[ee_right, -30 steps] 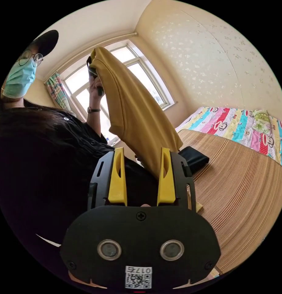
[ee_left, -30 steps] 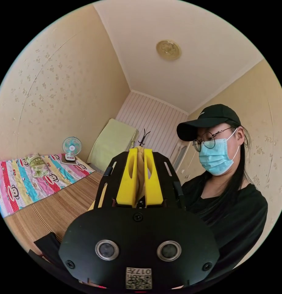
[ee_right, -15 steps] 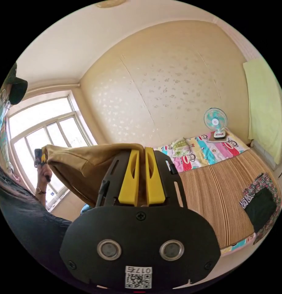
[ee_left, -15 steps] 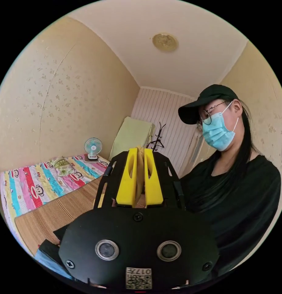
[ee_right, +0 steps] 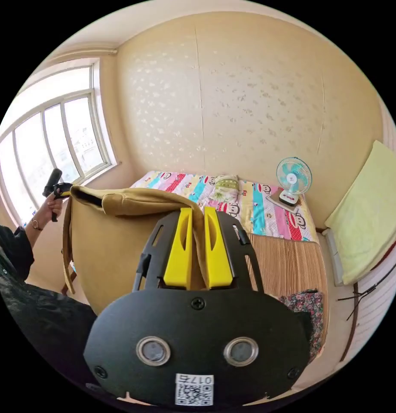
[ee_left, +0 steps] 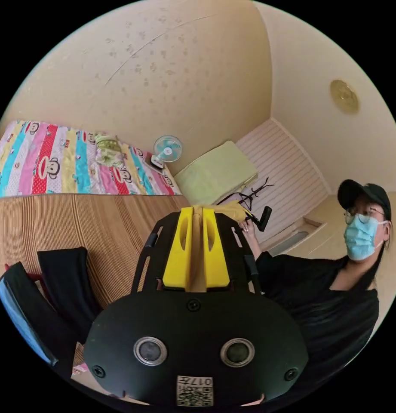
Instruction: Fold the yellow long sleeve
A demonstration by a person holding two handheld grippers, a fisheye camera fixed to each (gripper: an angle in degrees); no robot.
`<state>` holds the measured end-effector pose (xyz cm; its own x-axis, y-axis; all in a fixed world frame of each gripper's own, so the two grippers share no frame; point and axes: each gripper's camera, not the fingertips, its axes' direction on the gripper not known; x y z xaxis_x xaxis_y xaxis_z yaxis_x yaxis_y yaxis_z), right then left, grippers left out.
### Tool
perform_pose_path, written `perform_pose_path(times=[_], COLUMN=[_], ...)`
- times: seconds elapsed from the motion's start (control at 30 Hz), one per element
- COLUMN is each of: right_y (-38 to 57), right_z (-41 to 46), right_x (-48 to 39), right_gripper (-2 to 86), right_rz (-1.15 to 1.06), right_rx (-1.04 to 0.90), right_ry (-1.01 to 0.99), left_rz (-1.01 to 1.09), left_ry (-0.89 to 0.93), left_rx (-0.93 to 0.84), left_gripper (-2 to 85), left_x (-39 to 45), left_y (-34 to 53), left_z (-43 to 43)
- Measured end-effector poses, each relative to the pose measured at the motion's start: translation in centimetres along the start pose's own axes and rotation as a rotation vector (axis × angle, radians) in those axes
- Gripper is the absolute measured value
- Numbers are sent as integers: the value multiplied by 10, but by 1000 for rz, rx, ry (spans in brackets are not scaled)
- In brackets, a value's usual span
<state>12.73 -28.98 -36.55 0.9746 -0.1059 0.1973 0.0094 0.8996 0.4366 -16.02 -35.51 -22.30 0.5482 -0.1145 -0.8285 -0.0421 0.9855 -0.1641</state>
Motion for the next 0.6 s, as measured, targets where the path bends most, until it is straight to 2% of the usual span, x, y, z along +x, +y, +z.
perform_pose_path(times=[0.07, 0.13, 0.2, 0.23, 0.3, 0.43, 0.53, 0.6], right_y=[1, 18, 45, 70, 114, 219, 276, 306], right_z=[86, 121, 148, 172, 209, 281, 307, 313], right_x=[47, 69, 81, 87, 92, 97, 89, 99], right_gripper=[63, 52, 39, 32, 25, 14, 12, 14], right_rz=[100, 182, 213, 215, 216, 218, 81, 98], right_rx=[-147, -180, -212, -287, -426, -716, -897, -1012], right_ry=[48, 86, 22, -39, -95, -207, -124, -137], left_rz=[-103, -205, -266, -284, -369, -405, -478, -525], left_ry=[-80, -148, -186, -189, -221, -292, -370, -385], left_rx=[36, 53, 90, 78, -74, -317, -513, -699], left_gripper=[51, 56, 65, 65, 65, 62, 56, 44], left_x=[-55, -95, -124, -130, -159, -190, -216, -229], left_y=[-22, -26, -3, 6, 45, 101, 147, 184], left_z=[31, 56, 93, 106, 170, 258, 310, 339])
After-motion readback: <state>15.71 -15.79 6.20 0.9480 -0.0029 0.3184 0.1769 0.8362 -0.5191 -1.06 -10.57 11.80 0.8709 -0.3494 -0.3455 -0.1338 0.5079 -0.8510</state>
